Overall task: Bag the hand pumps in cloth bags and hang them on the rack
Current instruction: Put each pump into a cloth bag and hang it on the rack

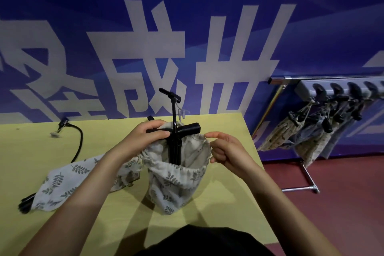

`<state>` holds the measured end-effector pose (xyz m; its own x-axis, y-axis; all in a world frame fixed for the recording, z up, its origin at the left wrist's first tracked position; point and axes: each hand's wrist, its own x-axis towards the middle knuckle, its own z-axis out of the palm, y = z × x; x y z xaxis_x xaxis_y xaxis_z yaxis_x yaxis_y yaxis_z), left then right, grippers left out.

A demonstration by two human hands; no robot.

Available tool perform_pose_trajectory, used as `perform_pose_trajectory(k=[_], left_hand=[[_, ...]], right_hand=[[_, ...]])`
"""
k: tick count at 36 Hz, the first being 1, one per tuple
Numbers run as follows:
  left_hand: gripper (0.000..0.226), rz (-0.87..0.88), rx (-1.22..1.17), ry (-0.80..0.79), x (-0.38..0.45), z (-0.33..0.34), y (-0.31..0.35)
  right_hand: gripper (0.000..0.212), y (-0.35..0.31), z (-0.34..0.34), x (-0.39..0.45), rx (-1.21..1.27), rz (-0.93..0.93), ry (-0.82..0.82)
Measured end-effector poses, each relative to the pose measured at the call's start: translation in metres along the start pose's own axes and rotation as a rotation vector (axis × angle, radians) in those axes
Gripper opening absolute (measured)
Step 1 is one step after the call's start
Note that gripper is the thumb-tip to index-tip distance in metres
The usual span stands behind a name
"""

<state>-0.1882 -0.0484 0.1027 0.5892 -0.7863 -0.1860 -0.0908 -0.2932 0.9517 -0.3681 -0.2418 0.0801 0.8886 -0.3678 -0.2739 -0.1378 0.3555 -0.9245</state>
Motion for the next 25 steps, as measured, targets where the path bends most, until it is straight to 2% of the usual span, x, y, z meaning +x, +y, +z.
perform_pose_trajectory(k=[4, 8, 10, 14, 15, 17, 19, 20, 22, 25], left_hand=[[0.072, 0.005, 0.016, -0.014, -0.003, 0.005, 0.002], [0.074, 0.009, 0.007, -0.022, -0.007, 0.008, 0.005], [0.065, 0.03, -0.012, -0.029, -0.009, 0.011, 0.01], [0.019, 0.096, -0.002, -0.078, -0.014, 0.017, 0.017], [0.015, 0.104, 0.003, -0.084, -0.015, 0.017, 0.017], [0.014, 0.102, 0.004, -0.071, -0.016, 0.017, 0.016], [0.028, 0.098, 0.013, -0.031, -0.016, 0.016, 0.015], [0.028, 0.105, 0.015, -0.018, -0.016, 0.016, 0.016], [0.012, 0.134, 0.05, -0.028, -0.017, 0.016, 0.018], [0.018, 0.155, 0.107, -0.061, -0.019, 0.017, 0.024]], right_hand=[[0.017, 0.006, 0.002, 0.005, -0.401, -0.066, 0.19], [0.026, 0.018, 0.0, 0.008, -0.536, -0.095, 0.278], [0.021, 0.018, 0.0, 0.008, -0.519, -0.133, 0.265], [0.021, 0.012, 0.0, 0.009, -0.525, -0.156, 0.167], [0.021, 0.01, 0.0, 0.01, -0.542, -0.141, 0.143], [0.026, 0.008, -0.002, 0.011, -0.601, -0.11, 0.115], [0.029, 0.005, -0.005, 0.009, -0.634, -0.108, 0.125], [0.028, 0.004, -0.007, 0.008, -0.598, -0.114, 0.129], [0.022, -0.001, -0.009, 0.003, -0.373, -0.095, 0.12], [0.021, -0.013, -0.008, -0.002, 0.023, -0.041, 0.055]])
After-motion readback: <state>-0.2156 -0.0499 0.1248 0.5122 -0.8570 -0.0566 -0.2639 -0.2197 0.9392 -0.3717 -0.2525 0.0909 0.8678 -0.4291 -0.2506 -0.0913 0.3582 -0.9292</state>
